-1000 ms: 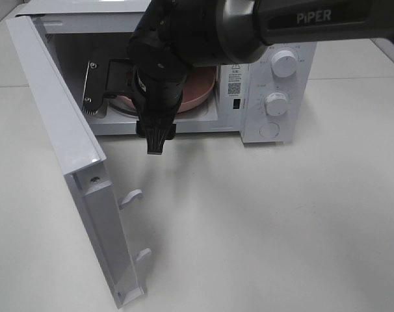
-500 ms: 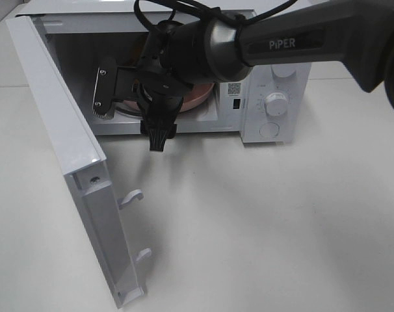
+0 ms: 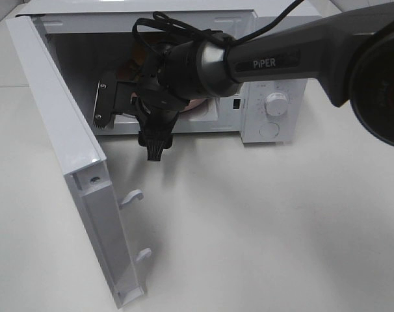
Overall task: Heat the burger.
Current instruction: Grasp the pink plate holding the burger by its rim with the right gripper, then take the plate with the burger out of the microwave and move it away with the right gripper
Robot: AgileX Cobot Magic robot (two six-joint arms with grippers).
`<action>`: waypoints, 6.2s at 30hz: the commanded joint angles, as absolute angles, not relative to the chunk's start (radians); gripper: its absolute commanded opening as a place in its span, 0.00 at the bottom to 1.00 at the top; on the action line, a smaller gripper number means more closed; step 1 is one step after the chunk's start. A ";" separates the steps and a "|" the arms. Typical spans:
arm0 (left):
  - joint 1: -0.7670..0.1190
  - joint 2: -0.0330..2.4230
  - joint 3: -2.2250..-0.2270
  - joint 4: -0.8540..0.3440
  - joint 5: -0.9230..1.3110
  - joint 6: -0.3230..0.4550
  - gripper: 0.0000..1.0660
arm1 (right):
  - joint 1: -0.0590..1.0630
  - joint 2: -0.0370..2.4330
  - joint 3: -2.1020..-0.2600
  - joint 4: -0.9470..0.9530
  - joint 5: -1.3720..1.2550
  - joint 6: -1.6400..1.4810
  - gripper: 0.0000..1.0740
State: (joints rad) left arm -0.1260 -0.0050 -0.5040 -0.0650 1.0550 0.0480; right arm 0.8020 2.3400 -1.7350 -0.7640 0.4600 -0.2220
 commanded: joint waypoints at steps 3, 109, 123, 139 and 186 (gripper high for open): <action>-0.126 -0.028 -0.500 -0.063 1.040 0.047 0.00 | 0.799 2.359 -1.743 -0.775 0.428 -0.213 0.65; -0.126 -0.028 -0.500 -0.063 1.040 0.047 0.00 | 0.779 1.745 -0.968 -0.832 0.254 -0.457 0.00; -0.126 -0.028 -0.500 -0.063 1.040 0.047 0.00 | 0.779 1.546 -0.736 -0.882 0.264 -0.451 0.00; -0.126 -0.028 -0.500 -0.063 1.040 0.047 0.00 | 0.779 1.324 -0.536 -0.870 0.321 -0.377 0.00; -0.126 -0.028 -0.500 -0.063 1.040 0.047 0.00 | 0.589 1.652 -0.630 -0.871 0.574 0.504 0.03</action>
State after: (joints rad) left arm -0.1260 -0.0050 -0.5040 -0.0650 1.0550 0.0480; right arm 0.5940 1.6470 -0.6170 -0.8330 0.5660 0.4910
